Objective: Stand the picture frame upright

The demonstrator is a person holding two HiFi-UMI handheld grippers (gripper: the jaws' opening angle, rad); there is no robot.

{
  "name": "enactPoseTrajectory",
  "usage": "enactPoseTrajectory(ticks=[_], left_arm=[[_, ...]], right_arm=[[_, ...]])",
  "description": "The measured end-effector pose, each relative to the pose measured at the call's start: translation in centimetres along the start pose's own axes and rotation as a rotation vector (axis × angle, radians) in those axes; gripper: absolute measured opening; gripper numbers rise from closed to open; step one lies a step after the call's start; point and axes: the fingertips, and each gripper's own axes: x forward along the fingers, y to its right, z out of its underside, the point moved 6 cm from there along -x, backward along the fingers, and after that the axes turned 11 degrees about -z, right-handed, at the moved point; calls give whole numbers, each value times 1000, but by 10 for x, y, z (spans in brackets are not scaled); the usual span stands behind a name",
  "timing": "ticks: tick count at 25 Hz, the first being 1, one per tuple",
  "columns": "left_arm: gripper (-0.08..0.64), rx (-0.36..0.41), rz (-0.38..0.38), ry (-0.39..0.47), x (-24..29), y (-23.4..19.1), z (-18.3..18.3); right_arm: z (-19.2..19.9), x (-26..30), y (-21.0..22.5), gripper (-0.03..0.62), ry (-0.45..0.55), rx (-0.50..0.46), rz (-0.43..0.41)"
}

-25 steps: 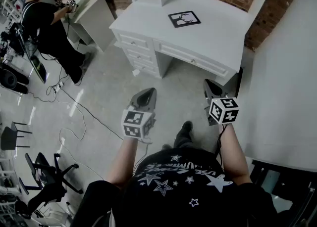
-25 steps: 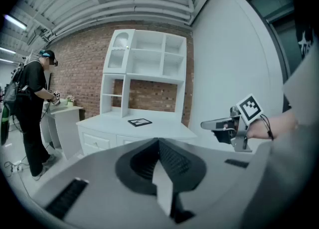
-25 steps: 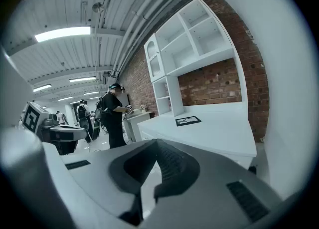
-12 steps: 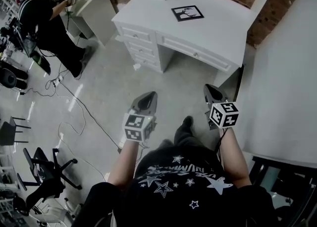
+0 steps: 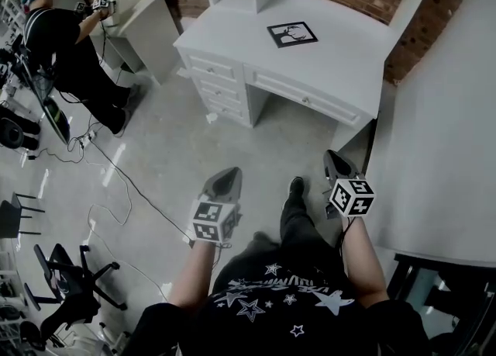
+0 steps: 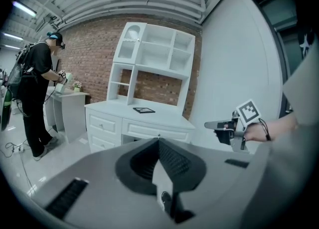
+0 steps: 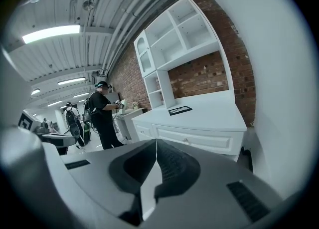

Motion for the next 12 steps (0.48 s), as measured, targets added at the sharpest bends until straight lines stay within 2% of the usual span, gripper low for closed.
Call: enactPoseTrajectory(ticks=[4,12], left_arm=[[18,1,-5,-17,8,-2,1],[18,-5,-42,-28,54,-13,-22]], right_arm=[[-1,15,16,17,19,58,8],[-27,71,57,17,12,71,-11]])
